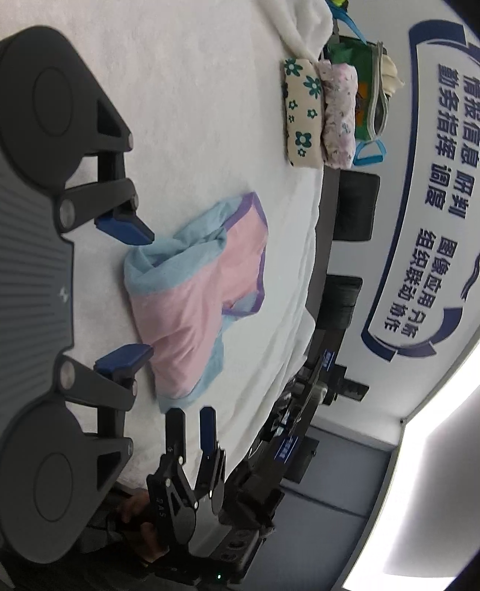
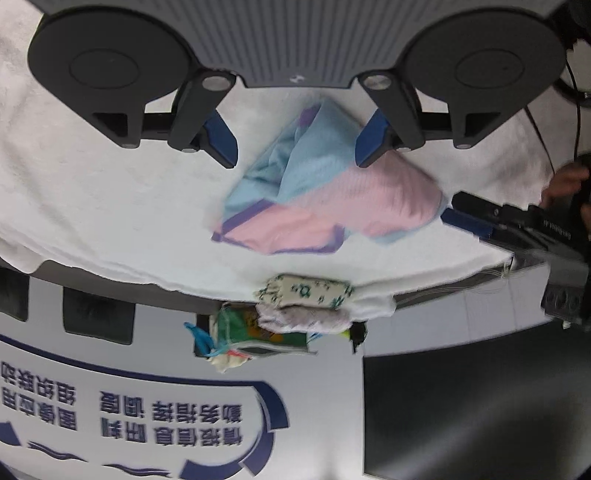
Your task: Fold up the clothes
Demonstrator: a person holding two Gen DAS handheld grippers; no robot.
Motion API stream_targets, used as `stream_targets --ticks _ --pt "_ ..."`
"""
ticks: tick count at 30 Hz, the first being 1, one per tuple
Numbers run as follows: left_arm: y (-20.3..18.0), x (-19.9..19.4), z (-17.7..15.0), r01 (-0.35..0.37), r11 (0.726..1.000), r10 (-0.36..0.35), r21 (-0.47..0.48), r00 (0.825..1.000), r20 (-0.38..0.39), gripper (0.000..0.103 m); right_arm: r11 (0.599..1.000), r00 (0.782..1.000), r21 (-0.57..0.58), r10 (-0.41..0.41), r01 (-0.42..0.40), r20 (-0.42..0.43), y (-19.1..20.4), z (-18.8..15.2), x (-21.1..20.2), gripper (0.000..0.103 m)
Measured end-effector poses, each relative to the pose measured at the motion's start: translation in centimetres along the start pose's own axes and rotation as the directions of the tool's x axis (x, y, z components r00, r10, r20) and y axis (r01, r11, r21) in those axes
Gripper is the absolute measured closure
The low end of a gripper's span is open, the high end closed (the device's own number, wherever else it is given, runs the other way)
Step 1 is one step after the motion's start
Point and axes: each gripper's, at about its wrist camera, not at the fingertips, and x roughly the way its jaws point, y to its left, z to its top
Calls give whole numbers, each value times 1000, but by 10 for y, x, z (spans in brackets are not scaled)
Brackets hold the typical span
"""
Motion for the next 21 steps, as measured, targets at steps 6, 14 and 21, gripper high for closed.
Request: stream_targets --ticks 6,14,21 --pt "-8 13 7 -56 997 56 58 998 0 44 997 999 -65 45 -46 -18 12 -7 2 30" --pt "-4 37 12 -40 999 42 29 998 -51 88 996 996 -41 82 -84 -42 8 -7 19 70" --pt "-3 12 2 51 997 -56 -52 992 -111 92 971 974 -107 204 -214 -93 19 -6 7 94"
